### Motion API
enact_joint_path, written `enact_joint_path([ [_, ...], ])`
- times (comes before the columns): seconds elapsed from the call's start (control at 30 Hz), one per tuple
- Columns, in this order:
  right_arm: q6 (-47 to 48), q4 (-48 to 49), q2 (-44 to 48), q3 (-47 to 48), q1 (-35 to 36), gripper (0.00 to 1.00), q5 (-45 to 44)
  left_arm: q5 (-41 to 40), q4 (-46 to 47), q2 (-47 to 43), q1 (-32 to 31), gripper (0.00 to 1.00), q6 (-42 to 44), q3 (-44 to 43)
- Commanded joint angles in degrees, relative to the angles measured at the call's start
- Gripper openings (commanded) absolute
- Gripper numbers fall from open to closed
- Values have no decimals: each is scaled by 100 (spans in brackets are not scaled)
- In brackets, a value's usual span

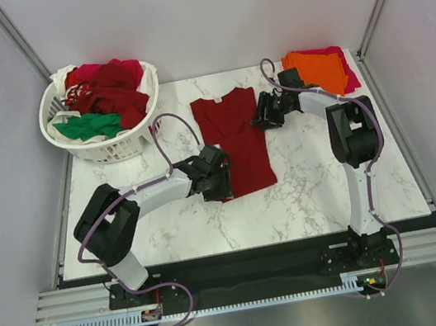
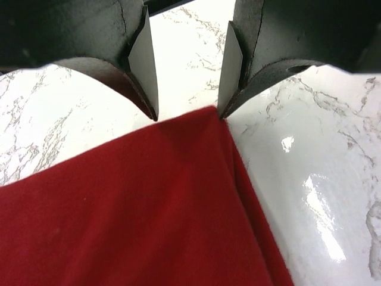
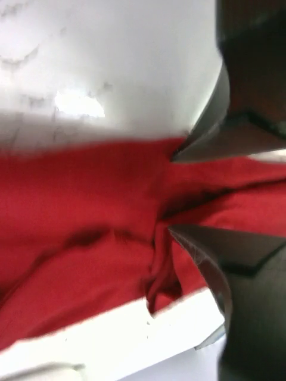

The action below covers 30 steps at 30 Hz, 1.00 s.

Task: Fold and stack the t-shirts
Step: Fold the tshirt

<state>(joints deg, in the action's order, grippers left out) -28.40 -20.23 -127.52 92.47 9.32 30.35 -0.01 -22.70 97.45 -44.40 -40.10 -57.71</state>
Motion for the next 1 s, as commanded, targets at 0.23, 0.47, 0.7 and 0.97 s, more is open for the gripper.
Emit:
enact_joint_path([
  [0.23, -244, 511, 3141, -1676, 237, 74, -337, 28, -358, -1182, -33, 64, 309, -311],
  [0.47, 19, 555, 4393, -4075, 237, 80, -346, -157, -393, -1343, 54, 68, 362, 5],
  [0.7, 124, 529, 4614, -4887, 237, 82, -556, -394, -341, -1000, 63, 71, 20, 199],
  [0.97, -34, 1284, 3938, -5405, 395, 76, -364, -342, 10, -771, 116, 78, -104, 436],
])
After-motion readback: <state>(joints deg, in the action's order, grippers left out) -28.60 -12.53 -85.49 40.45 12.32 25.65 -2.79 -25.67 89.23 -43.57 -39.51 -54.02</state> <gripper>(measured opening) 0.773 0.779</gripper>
